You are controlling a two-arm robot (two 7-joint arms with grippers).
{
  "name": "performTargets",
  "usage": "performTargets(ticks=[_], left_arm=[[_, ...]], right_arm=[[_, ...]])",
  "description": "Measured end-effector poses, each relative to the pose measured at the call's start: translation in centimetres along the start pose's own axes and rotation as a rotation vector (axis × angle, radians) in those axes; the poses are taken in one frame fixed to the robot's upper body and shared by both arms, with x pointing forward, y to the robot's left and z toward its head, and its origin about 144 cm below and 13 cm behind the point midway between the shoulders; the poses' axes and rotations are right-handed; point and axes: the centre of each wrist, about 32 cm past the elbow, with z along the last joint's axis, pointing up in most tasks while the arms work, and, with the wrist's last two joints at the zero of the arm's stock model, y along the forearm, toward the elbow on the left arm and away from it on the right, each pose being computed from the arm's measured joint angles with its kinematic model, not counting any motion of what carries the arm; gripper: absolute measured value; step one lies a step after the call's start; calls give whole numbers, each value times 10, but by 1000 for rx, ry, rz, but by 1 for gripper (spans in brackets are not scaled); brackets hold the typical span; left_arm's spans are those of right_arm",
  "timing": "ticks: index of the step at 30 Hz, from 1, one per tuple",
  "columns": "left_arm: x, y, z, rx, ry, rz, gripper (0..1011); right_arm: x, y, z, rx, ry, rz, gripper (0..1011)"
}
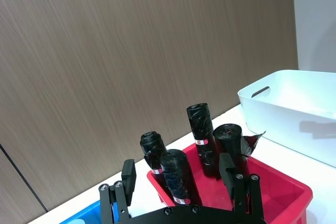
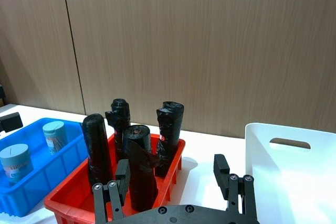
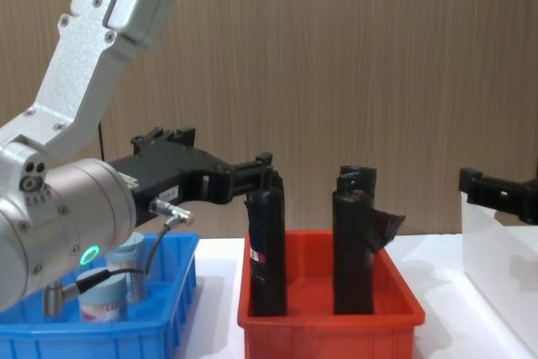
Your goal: Pick the cotton swabs from the blue box and place them into the white box.
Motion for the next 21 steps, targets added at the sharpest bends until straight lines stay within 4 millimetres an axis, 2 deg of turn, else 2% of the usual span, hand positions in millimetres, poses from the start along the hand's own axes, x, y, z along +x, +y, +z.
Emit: performTargets(ticks=[21], left_arm=[[0, 0, 0, 0, 0, 0, 1004]], right_arm=[[0, 0, 0, 0, 0, 0, 1002]])
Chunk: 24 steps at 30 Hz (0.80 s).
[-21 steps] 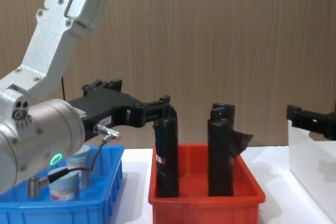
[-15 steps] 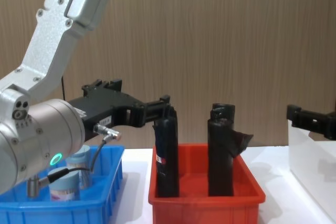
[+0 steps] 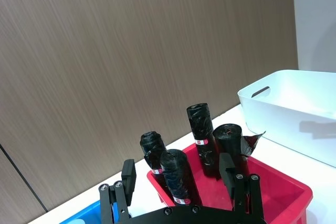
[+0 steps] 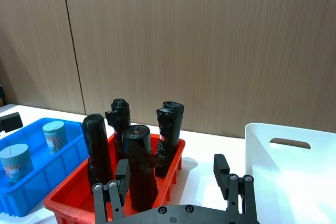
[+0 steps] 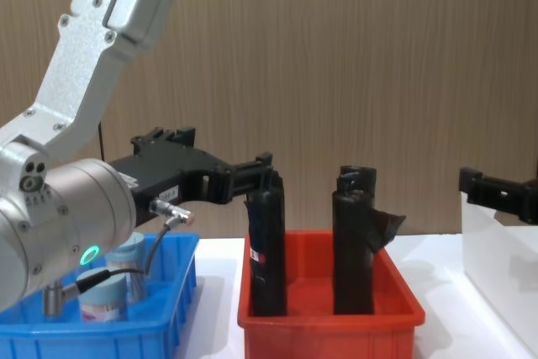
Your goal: Pick the cotton swabs from the blue box and place them into the white box.
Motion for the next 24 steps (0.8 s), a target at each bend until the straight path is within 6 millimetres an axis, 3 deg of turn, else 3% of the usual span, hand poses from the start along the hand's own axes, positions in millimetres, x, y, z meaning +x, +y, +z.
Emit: performTargets(ticks=[24], left_arm=[[0, 0, 0, 0, 0, 0, 1004]], right_arm=[[0, 0, 0, 0, 0, 0, 1001]])
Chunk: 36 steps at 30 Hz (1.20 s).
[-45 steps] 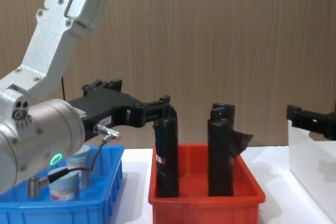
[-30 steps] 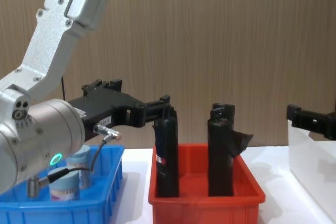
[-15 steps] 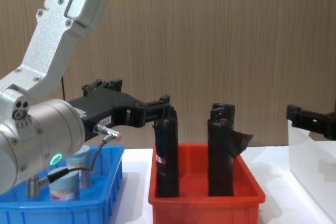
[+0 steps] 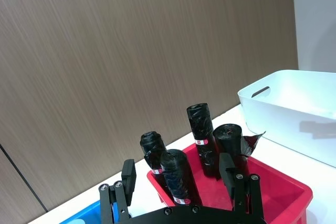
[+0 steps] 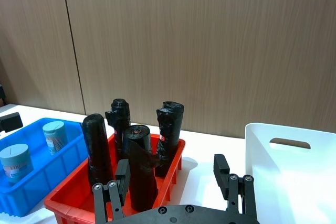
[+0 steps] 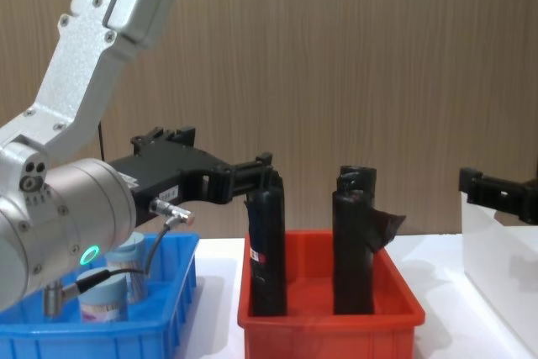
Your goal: Pick the cotton swabs from the blue box and place them into the white box.
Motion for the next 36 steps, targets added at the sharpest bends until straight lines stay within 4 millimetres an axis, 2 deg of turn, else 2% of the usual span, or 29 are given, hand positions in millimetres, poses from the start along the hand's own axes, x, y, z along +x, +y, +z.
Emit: performTargets(ticks=[21, 36], left_arm=[[-2, -4, -11, 99, 87, 108, 1004], [10, -5, -27, 193, 170, 234, 1004]], right_arm=[[0, 0, 0, 0, 0, 0, 1001], [0, 0, 0, 0, 0, 0, 1001]])
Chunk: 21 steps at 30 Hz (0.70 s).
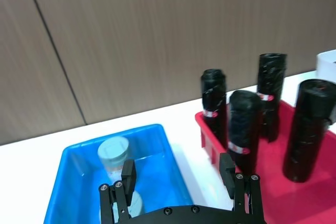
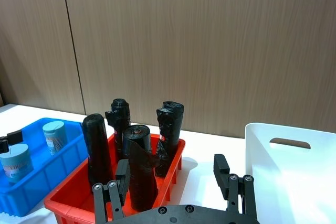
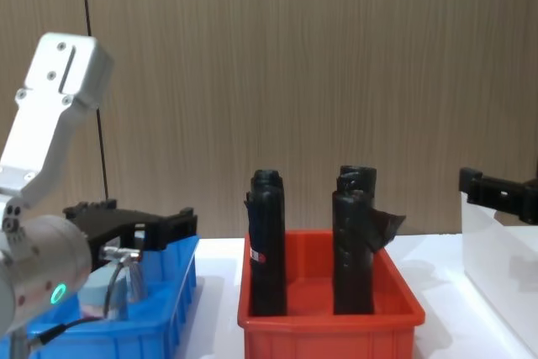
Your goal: Pick the cotton swabs from the blue box and place them into the white box.
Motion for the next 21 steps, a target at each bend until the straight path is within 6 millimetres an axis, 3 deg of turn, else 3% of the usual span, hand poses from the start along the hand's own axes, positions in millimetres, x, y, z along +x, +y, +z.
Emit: performTargets(ticks=[21], left_arm=[[27, -14, -10, 105, 70, 89, 1004]], right_arm=[[0, 0, 0, 0, 0, 0, 1002]])
